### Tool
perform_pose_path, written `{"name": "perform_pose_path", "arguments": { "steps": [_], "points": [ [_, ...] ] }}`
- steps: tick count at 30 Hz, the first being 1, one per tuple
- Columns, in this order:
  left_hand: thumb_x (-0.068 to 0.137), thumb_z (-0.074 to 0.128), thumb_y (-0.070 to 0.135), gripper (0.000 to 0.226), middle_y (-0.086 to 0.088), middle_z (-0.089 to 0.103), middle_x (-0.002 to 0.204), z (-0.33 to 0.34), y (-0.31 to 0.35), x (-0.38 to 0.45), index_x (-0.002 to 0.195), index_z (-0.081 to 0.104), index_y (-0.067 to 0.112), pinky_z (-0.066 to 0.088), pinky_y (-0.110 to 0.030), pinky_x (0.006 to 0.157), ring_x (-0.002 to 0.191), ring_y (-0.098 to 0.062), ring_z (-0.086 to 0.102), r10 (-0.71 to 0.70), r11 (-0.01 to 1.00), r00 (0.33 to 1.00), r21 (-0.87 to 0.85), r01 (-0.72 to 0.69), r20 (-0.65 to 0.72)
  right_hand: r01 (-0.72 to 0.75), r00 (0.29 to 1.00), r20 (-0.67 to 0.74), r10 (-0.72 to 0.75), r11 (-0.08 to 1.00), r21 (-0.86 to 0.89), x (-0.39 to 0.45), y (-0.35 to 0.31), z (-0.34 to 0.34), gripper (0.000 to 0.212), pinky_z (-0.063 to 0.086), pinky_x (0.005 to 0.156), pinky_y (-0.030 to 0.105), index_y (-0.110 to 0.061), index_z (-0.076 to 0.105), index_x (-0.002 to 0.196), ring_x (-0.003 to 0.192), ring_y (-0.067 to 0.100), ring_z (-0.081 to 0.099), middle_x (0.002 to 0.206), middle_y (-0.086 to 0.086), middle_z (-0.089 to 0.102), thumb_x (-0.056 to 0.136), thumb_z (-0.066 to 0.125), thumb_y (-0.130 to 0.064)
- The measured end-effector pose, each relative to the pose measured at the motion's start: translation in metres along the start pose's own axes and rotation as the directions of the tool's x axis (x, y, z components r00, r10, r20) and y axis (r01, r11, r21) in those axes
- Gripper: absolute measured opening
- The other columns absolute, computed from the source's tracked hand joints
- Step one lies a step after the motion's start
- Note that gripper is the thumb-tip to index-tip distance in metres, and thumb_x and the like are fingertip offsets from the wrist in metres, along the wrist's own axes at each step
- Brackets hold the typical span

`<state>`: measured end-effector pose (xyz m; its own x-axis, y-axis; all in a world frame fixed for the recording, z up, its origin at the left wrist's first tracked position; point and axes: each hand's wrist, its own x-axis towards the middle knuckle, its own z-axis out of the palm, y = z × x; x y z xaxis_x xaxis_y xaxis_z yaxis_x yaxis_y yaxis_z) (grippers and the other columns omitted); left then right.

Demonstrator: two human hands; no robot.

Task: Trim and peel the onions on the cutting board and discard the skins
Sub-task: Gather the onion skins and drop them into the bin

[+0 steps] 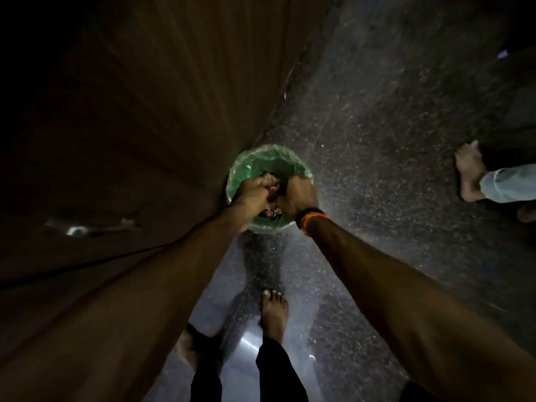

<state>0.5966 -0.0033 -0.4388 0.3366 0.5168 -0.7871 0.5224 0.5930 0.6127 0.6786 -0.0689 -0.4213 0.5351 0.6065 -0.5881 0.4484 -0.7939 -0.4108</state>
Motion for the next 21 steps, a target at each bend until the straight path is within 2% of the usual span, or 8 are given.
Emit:
{"name": "perform_pose_path", "arguments": {
  "steps": [2,5,8,11,14,17,18,21],
  "points": [
    [0.102,0.042,-0.003,0.025,-0.010,0.062,0.094,0.002,-0.004,0.009,0.116,0.060,0.007,0.051,-0.017,0.045,0.065,-0.011,0.062,-0.019,1.000,1.000,0.005,0.019,0.021,0.001,1.000,0.027,-0.001,1.000,-0.006,0.018,0.007,0.010,0.035,0.051,0.089,0.042,-0.003,0.068,0.111,0.105,0.041,0.063,0.111,0.023,0.069,0.087,0.065,-0.029],
    [0.101,0.040,-0.002,0.034,-0.006,0.063,0.098,-0.001,-0.010,0.027,0.129,0.057,0.007,0.049,-0.018,0.053,0.069,-0.008,0.057,-0.022,0.993,0.998,0.119,0.014,0.064,-0.001,0.997,0.075,0.001,1.000,0.001,0.037,0.018,0.017,0.037,0.051,0.089,0.039,-0.006,0.069,0.111,0.105,0.039,0.063,0.111,0.021,0.069,0.086,0.065,-0.034],
    [0.099,0.044,0.000,0.031,0.004,0.059,0.069,-0.006,-0.012,0.030,0.125,0.062,0.005,0.040,-0.011,0.044,0.051,0.000,0.053,-0.001,0.982,1.000,0.190,-0.004,0.026,0.002,0.999,0.040,-0.001,1.000,-0.018,0.040,0.025,0.015,0.038,0.051,0.089,0.041,-0.007,0.068,0.113,0.107,0.039,0.062,0.112,0.021,0.068,0.088,0.061,-0.035],
    [0.098,0.052,0.004,0.024,-0.004,0.065,0.082,-0.011,-0.004,0.016,0.118,0.065,0.003,0.048,-0.011,0.052,0.074,-0.014,0.060,-0.021,0.977,0.999,0.213,0.013,0.034,0.007,1.000,-0.005,-0.007,0.997,-0.078,0.031,0.023,0.003,0.032,0.050,0.093,0.046,-0.001,0.066,0.110,0.108,0.042,0.061,0.113,0.023,0.067,0.092,0.057,-0.025],
    [0.082,0.068,0.013,0.011,-0.011,0.074,0.094,-0.016,-0.001,0.007,0.092,0.072,0.012,0.057,-0.028,0.085,0.088,-0.023,0.067,0.012,0.946,1.000,0.323,-0.016,0.013,0.032,0.998,-0.054,-0.039,0.991,-0.129,0.018,0.014,-0.012,0.029,0.050,0.087,0.046,-0.002,0.068,0.104,0.103,0.041,0.064,0.107,0.021,0.069,0.093,0.055,-0.025],
    [0.080,0.066,0.021,0.012,-0.005,0.068,0.056,-0.017,0.015,-0.018,0.069,0.066,0.015,0.058,-0.022,0.068,0.058,-0.016,0.069,0.029,0.910,1.000,0.414,-0.025,-0.005,0.079,0.997,-0.010,-0.083,0.977,-0.198,0.001,-0.006,-0.028,0.031,0.048,0.091,0.044,-0.003,0.068,0.106,0.106,0.039,0.063,0.111,0.020,0.069,0.094,0.054,-0.027],
    [0.078,0.067,0.021,0.011,-0.003,0.066,0.053,-0.014,0.019,-0.027,0.068,0.064,0.016,0.058,-0.023,0.065,0.057,-0.016,0.068,0.070,0.895,0.998,0.442,-0.059,-0.007,0.092,0.996,0.026,-0.089,0.977,-0.193,-0.006,-0.010,-0.031,0.032,0.048,0.092,0.043,-0.005,0.068,0.108,0.107,0.038,0.063,0.113,0.019,0.068,0.092,0.057,-0.030],
    [0.074,0.071,0.018,0.018,-0.013,0.074,0.094,-0.013,0.045,-0.072,0.091,0.073,0.011,0.056,-0.038,0.087,0.094,-0.027,0.069,0.153,0.837,0.988,0.531,-0.136,0.011,0.112,0.994,0.022,-0.110,0.981,-0.157,-0.033,-0.030,-0.047,0.034,0.051,0.089,0.041,-0.011,0.068,0.111,0.106,0.037,0.064,0.114,0.017,0.068,0.086,0.063,-0.034]
  ]
}}
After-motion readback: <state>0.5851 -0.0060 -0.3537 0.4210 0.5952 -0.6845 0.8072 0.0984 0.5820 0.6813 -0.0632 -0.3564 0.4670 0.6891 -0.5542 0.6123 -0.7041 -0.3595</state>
